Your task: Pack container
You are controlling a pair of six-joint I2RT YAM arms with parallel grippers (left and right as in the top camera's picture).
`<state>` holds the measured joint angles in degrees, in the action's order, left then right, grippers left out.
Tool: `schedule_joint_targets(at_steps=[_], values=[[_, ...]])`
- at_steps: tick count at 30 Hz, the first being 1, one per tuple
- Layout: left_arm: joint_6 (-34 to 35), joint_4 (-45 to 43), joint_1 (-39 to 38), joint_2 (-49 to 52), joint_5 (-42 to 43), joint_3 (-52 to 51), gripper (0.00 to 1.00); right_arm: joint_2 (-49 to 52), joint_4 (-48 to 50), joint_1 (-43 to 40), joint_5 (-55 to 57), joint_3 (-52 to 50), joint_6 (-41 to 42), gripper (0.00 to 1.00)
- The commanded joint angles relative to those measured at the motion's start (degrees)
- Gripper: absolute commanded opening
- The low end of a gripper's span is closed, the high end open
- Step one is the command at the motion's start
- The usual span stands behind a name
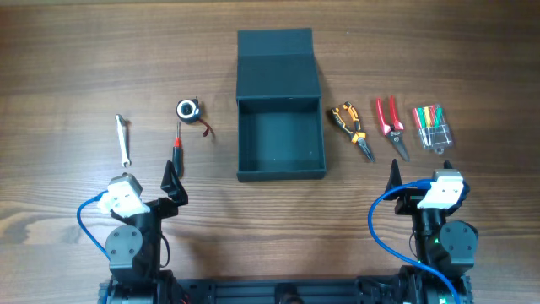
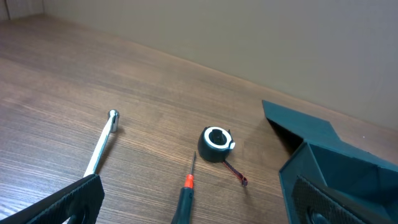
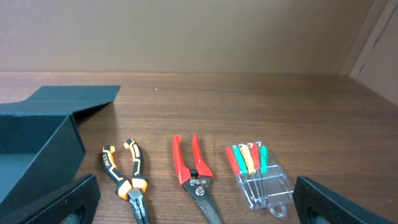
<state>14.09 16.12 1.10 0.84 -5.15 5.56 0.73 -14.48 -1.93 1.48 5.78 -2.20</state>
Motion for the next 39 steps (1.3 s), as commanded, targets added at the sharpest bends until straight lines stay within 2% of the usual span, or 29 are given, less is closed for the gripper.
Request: schedule_joint_targets(at_steps=[1,3,9,14,18,22,26,29,32,34,39], values=[[0.3,-0.6,-0.4,-0.7,-0.7,-0.7,1.00,-0.5,0.3,-0.2,-0.9,-0.1,0.9,1.00],[0.4,-0.8,-0.4,-0.7,0.4,-0.7,1.00,-0.5,0.3,-0.2,-0.9,-0.1,0.9,1.00],[1.3,-0.1,-0.4,0.5,15.0,-0.6,1.00,-0.5,0.3,-0.2,-0.9,-0.1,0.8,1.00],[15.2,-0.1,-0.4,0.7,17.4,-0.6,1.00,-0.5,3.3,-0.2,-2.5,-0.1,2.9,1.00],[15.6,-0.2,-0.4,0.7,18.4,-0.6,1.00,-0.5,2.6,-0.2,-4.7,-0.1,10.9,1.00],[15.6,2.4,-0.4,0.8,18.0,1.0,1.00,-0.3,0.9,-0.2,-17.5,-0.1,6.7,1.00],[15.6,3.7,-0.4,3.8,15.4,5.2,1.00,2.8,0.1,-0.2,-20.7,2.2,7.3,1.00],[15.0,6.6,-0.4,10.2,10.4,11.0,0.99,9.8,-3.5,-0.2,-19.2,7.2,7.2,1.00],[10.5,9.0,-0.3,20.7,7.0,19.3,0.99,22.5,-8.9,-0.2,-18.9,16.4,2.5,1.00],[7.1,11.9,-0.2,30.4,6.0,27.0,1.00,32.3,-12.3,-0.2,-18.9,25.3,0.7,1.00],[6.8,24.8,3.2,56.1,5.1,51.6,1.00,54.0,-22.9,-0.2,-23.8,52.3,0.9,1.00]])
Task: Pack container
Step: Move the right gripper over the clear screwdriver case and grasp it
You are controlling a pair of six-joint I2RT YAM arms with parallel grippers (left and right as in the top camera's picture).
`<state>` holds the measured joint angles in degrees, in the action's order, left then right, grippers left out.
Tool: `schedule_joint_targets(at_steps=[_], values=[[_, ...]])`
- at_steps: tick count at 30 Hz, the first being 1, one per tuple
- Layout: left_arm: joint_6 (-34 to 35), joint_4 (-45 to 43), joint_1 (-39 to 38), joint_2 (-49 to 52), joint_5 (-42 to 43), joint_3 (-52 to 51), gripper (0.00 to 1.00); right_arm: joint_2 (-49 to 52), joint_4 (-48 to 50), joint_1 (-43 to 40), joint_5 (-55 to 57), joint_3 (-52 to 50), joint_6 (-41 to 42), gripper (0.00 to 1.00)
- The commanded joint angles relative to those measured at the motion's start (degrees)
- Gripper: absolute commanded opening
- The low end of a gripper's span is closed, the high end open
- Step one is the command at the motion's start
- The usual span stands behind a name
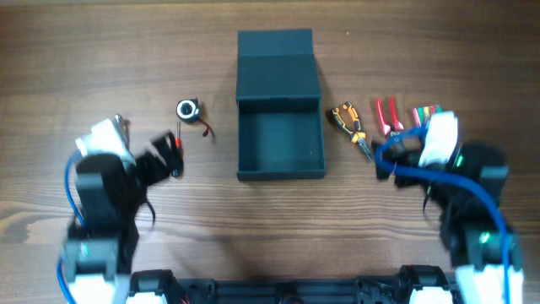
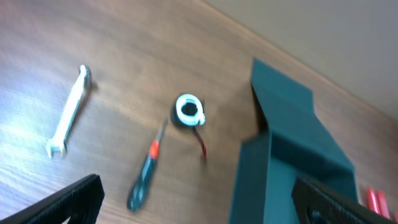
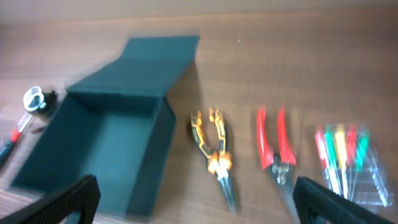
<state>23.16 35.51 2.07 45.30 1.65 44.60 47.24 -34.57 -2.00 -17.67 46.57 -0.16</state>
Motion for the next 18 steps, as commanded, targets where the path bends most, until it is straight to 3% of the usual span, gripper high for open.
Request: schedule_joint_targets(at_steps=[1,5,7,11,18], values=[[-2.3,7.9,3.0,15.9,-1.7,17.3,1.00,11.0,-6.0,-0.2,-8.3,16.4,0.2,1.00],[-3.7,10.5,4.1,26.9,-1.7,28.1,1.00,16.8,-10.6,-0.4,-8.9,22.6,2.3,1.00],[-3.7,9.5,4.1,29.0,-1.8,28.8,1.00,18.4,-9.1,-1.9,-4.8,22.6,6.8,1.00],[-3.7,8.6,4.1,31.0,-1.8,28.8,1.00,23.3,-9.1,-8.7,-3.5,22.6,6.1,1.00],[-3.7,7.0,4.1,31.5,-1.8,28.8,1.00,36.5,-7.5,-17.5,4.7,22.6,-8.0,1.00]])
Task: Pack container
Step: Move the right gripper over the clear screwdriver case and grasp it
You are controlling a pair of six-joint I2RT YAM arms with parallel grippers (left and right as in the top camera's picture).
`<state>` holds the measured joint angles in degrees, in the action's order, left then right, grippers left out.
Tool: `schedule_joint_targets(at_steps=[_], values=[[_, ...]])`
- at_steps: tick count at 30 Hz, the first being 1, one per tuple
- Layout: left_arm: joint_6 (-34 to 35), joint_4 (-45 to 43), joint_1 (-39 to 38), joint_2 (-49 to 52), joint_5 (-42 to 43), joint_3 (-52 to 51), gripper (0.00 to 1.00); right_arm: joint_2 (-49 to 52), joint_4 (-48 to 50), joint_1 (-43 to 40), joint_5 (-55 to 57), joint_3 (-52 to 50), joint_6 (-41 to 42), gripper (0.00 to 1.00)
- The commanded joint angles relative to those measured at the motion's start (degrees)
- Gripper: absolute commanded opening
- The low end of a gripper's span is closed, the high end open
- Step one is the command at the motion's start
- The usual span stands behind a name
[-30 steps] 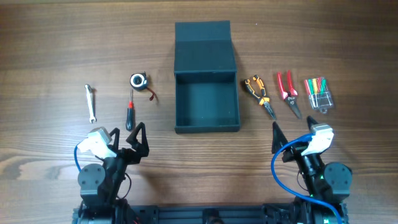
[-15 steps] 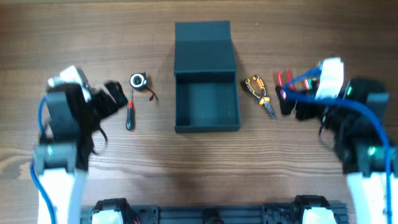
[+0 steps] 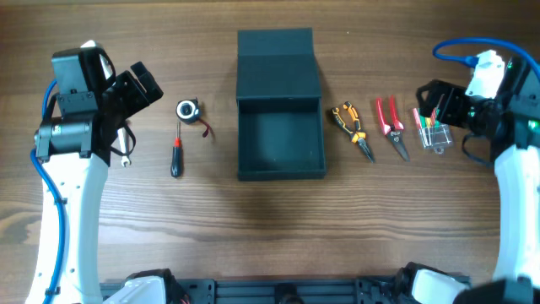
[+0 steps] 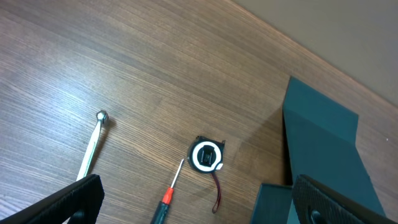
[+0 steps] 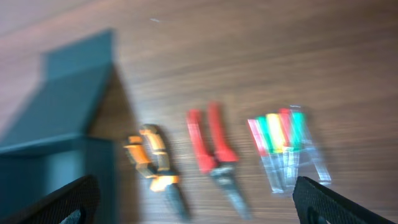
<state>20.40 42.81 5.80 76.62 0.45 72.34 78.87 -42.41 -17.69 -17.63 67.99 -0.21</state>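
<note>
The dark teal box (image 3: 279,169) stands open mid-table, its lid (image 3: 277,63) folded back. To its left lie a tape measure (image 3: 187,110), a red-and-black screwdriver (image 3: 176,157) and a steel wrench (image 4: 92,149). To its right lie orange pliers (image 3: 352,131), red snips (image 3: 391,125) and a clear pack of coloured screwdrivers (image 3: 432,127). My left gripper (image 3: 137,89) hangs open and empty above the wrench and tape measure (image 4: 205,155). My right gripper (image 3: 437,101) hangs open and empty over the pack (image 5: 286,146). The right wrist view is blurred.
Bare wooden tabletop (image 3: 278,236) stretches in front of the box and tools. Both white arms reach in from the near corners, the left one (image 3: 72,194) beside the wrench, the right one (image 3: 515,194) beside the pack.
Both arms have moved farther from the near edge and outward. The left gripper is now above the wrench, the right above the pack. No tool has moved.
Both grippers first sat open and low near the table's front edge, facing the tools. Then both arms were raised and farther in, wrist views blurred. Now they hang open over the outer tools. Box and tools lie where they were.
</note>
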Motion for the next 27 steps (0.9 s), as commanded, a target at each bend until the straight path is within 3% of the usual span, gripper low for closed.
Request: schedule_joint_targets(at_steps=[1,5,15,27], values=[[-0.9,-0.3,0.4,0.2,-0.5,1.1,1.00,6.2,0.4,-2.0,5.2,1.2,-9.2,1.00],[-0.9,-0.3,0.4,0.2,-0.5,1.1,1.00,13.9,0.1,-2.2,12.9,1.2,-15.1,1.00],[-0.5,-0.3,0.4,0.2,-0.5,1.1,1.00,28.4,6.9,-2.2,16.4,1.1,-23.4,0.98],[-0.5,-0.3,0.4,0.2,-0.5,1.1,1.00,30.1,13.3,-2.8,13.1,1.1,-22.9,0.99]])
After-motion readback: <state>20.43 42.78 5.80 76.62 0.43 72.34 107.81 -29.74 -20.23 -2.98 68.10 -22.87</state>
